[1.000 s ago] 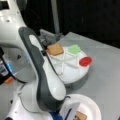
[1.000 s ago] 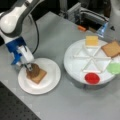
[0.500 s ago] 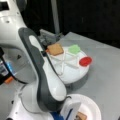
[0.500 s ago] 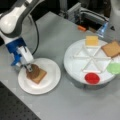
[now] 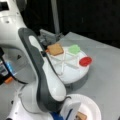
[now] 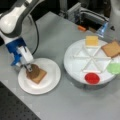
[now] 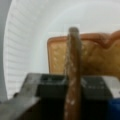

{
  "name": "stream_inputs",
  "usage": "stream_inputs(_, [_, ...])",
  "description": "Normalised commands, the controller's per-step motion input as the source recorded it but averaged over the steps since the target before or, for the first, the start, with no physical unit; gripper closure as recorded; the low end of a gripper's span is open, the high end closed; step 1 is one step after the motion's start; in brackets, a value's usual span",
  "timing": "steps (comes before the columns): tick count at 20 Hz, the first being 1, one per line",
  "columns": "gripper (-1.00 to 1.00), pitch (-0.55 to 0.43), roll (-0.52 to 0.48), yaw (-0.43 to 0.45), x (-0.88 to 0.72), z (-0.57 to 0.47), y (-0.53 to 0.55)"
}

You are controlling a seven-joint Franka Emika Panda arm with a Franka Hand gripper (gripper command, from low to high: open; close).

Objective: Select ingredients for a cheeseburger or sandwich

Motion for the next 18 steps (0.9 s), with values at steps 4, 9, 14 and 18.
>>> stream_inputs(4, [-1.00,0.002,0.030,0.118,0.26,-0.01,-0.14])
stream_inputs(9, [-1.00,0.002,0.039,0.111,0.25,0.01,-0.11])
stream_inputs(14, [-1.00,0.007,0.047,0.111,0.24,0.03,-0.10])
stream_inputs(18, [-1.00,0.014,0.041,0.111,0.22,0.06,-0.09])
